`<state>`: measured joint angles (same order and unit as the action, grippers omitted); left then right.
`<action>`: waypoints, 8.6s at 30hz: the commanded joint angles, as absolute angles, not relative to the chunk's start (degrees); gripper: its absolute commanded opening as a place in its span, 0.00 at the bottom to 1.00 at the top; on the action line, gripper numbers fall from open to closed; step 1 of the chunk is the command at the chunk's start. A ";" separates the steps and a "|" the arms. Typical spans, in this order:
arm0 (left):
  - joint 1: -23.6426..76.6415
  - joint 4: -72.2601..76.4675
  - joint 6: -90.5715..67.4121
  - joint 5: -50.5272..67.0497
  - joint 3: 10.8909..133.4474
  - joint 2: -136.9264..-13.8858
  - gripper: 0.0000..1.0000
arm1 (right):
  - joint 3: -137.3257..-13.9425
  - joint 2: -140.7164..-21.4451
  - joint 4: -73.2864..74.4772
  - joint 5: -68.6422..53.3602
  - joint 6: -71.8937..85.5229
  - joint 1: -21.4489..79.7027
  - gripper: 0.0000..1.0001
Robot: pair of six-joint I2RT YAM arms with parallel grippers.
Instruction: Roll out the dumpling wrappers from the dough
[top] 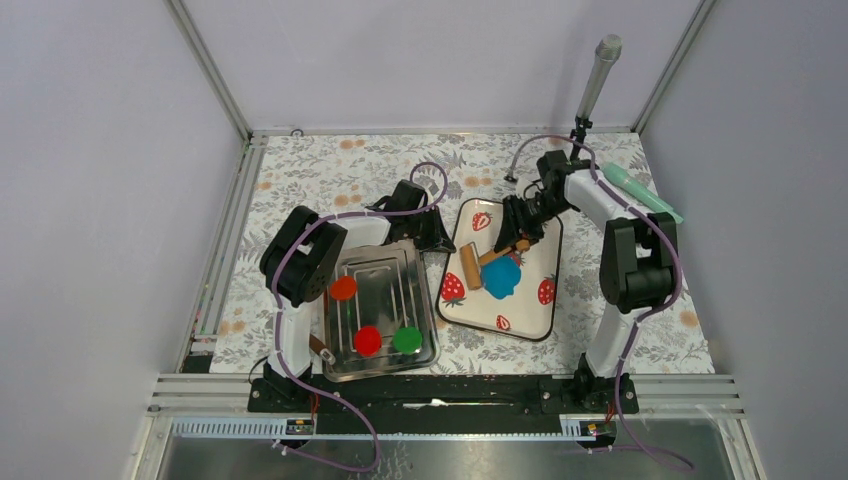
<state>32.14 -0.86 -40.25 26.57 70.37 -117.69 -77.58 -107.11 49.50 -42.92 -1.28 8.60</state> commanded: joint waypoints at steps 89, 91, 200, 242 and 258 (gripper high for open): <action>20.93 -30.81 -7.76 29.78 74.45 -88.22 0.68 | -65.46 -97.73 53.07 -36.24 -22.47 -43.07 0.46; 19.44 -29.21 -10.83 26.03 72.91 -88.42 0.69 | -66.40 -97.16 52.43 -32.90 -21.90 -43.07 0.57; 38.67 -36.51 -12.57 24.18 97.78 -111.17 0.00 | -72.55 -92.55 31.82 -49.56 16.58 5.57 0.44; 45.25 -34.96 -11.54 25.29 103.09 -119.91 0.00 | -66.91 -89.19 40.77 -27.65 3.64 11.16 0.00; 48.13 -33.42 -11.29 14.37 102.17 -122.47 0.00 | -58.54 -86.21 34.69 -23.23 2.40 11.16 0.00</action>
<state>48.62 -34.61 -12.10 18.79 101.23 -122.23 -59.57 -88.49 36.86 -25.47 3.88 10.87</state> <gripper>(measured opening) 0.013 0.048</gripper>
